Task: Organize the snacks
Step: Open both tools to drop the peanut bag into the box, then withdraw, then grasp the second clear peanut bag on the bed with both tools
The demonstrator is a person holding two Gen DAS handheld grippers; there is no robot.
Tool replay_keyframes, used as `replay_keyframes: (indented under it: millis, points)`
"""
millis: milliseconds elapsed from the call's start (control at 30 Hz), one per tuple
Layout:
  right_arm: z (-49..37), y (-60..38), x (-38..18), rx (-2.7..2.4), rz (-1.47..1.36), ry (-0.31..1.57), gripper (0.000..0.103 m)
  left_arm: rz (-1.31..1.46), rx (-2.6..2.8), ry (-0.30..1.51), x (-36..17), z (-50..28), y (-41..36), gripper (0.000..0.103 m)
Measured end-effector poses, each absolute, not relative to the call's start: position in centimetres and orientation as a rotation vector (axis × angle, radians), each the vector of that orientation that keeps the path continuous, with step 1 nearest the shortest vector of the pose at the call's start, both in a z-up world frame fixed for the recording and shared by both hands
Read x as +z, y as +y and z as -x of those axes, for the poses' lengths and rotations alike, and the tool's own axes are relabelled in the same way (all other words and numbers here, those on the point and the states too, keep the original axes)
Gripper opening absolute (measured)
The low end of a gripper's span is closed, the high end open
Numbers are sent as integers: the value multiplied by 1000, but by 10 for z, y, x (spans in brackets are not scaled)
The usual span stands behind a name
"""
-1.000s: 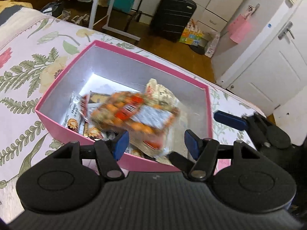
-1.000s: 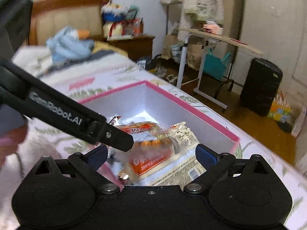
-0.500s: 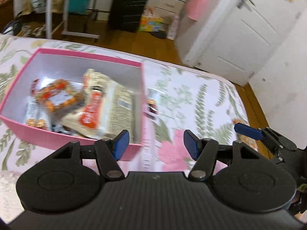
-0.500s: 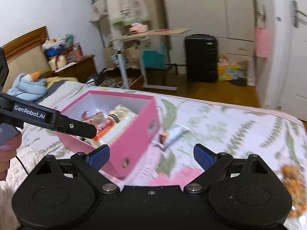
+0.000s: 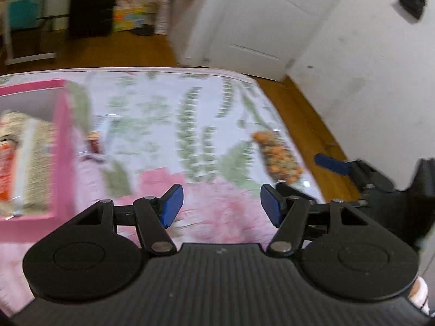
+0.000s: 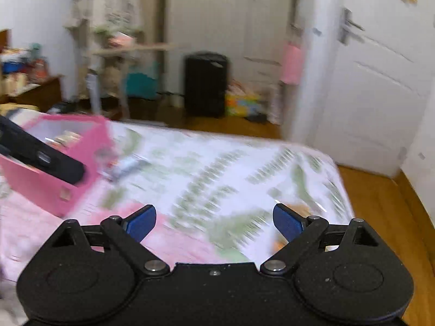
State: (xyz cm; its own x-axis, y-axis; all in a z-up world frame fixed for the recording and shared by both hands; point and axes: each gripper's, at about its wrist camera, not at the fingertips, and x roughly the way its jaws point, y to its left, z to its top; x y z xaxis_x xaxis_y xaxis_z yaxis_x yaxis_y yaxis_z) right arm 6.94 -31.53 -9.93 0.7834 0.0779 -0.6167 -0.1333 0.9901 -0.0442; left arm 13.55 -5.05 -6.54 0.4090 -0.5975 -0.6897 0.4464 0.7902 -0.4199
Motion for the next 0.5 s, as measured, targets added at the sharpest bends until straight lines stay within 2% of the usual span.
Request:
replay_keyframes:
  millis: [267, 500]
  points:
    - [-84, -378, -146, -32, 9, 689, 95, 152, -682, 897, -107, -161, -127, 61]
    - [-122, -406, -176, 51, 18, 743, 99, 246, -715, 957, -158, -197, -187, 61]
